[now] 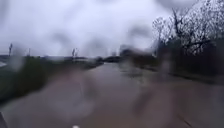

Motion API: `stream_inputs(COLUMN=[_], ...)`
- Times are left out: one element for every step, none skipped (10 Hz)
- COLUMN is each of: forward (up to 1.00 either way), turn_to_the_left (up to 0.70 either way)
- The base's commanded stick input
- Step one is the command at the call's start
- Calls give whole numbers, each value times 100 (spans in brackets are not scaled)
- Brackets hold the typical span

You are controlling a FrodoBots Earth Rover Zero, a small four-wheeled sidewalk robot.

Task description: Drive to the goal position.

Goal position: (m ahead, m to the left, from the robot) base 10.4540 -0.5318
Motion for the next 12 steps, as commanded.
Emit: stream_inputs(forward=[70,70,31,0,0,0,0,0,0,0,0,0], turn_to_the_left=[0,0,0,0,0,0,0,0,0,0,0,0])
